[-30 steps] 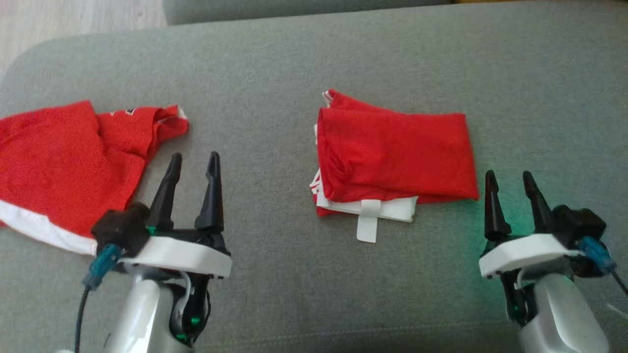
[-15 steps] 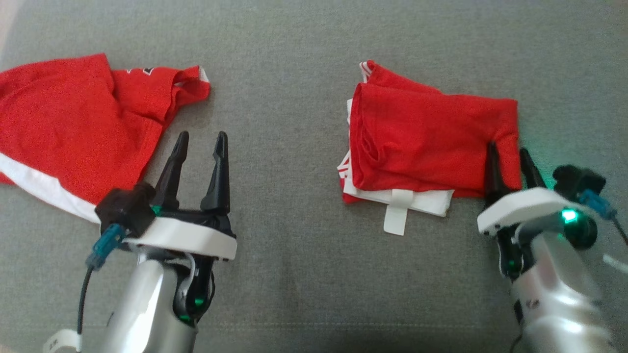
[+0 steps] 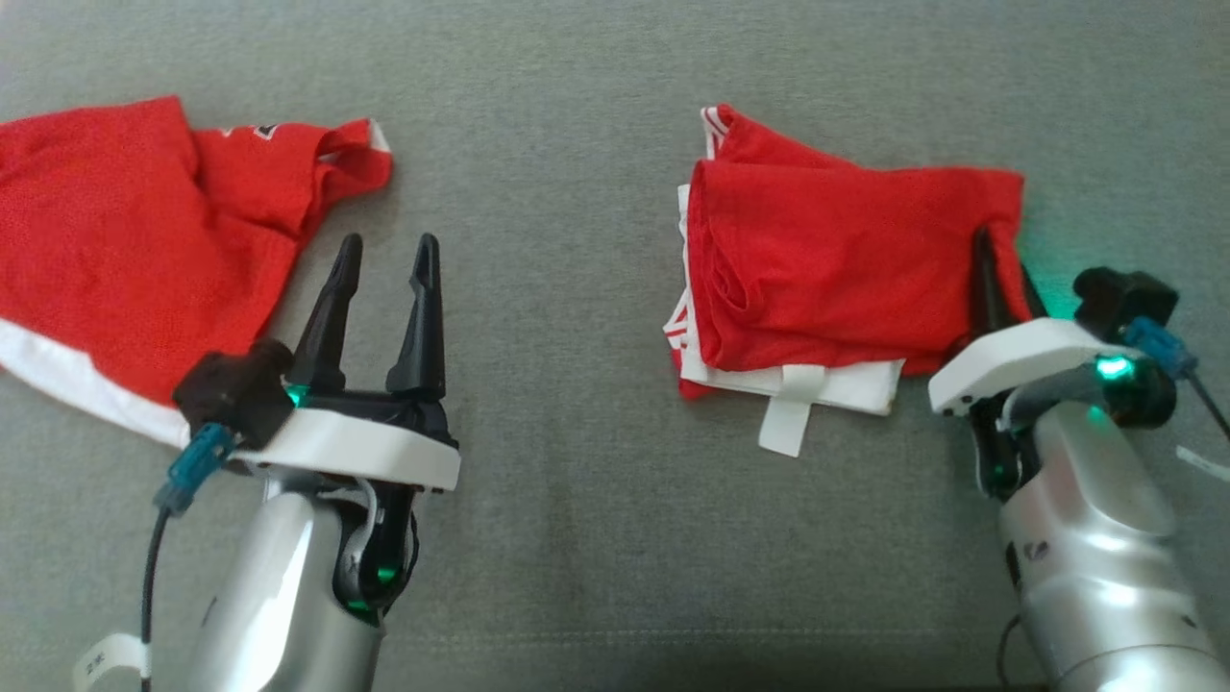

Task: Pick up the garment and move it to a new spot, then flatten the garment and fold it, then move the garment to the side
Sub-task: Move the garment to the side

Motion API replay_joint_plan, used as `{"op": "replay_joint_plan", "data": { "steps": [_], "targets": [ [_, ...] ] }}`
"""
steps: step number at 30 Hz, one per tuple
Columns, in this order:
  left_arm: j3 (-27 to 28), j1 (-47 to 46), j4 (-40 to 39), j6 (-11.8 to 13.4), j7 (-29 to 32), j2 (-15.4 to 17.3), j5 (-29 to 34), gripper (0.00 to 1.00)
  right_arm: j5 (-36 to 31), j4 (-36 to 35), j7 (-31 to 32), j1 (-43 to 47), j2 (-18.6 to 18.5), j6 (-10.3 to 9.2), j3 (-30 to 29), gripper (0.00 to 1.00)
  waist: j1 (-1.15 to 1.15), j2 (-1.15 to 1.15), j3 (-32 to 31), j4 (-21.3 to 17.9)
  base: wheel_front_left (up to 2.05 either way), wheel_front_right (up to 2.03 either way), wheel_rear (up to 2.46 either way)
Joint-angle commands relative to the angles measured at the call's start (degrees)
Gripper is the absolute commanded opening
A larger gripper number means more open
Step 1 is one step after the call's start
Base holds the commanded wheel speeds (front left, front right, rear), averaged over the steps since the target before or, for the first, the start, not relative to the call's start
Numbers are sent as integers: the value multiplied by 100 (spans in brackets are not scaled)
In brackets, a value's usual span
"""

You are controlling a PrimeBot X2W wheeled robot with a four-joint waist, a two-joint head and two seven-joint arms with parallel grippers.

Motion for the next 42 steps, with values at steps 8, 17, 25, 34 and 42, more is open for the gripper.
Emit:
{"op": "replay_joint_plan", "data": {
  "steps": [8, 17, 25, 34, 42],
  "targets": [
    [269, -296, -228, -21, -29, 64, 49, 100, -771, -1102, 41, -333, -841, 18, -182, 0, 0, 0, 244, -423, 0, 0, 0],
    [238, -436, -232, -71, -29, 64, 41, 100, -1017, -1482, 399, -583, -2144, 18, -801, 0, 0, 0, 412, -470, 0, 0, 0],
    [292, -451, -218, -109, -29, 64, 73, 100, -1017, -1724, 597, -567, -2420, 18, -857, 0, 0, 0, 472, -451, 0, 0, 0],
    [310, -449, -187, -123, -29, 64, 84, 100, -956, -1905, 604, -468, -2395, 18, -857, 0, 0, 0, 436, -448, 0, 0, 0],
    [301, -420, -174, -115, -29, 64, 84, 100, -745, -1987, 552, -427, -2382, 18, -786, 100, 0, 0, 378, -458, 0, 0, 0]
  ]
}}
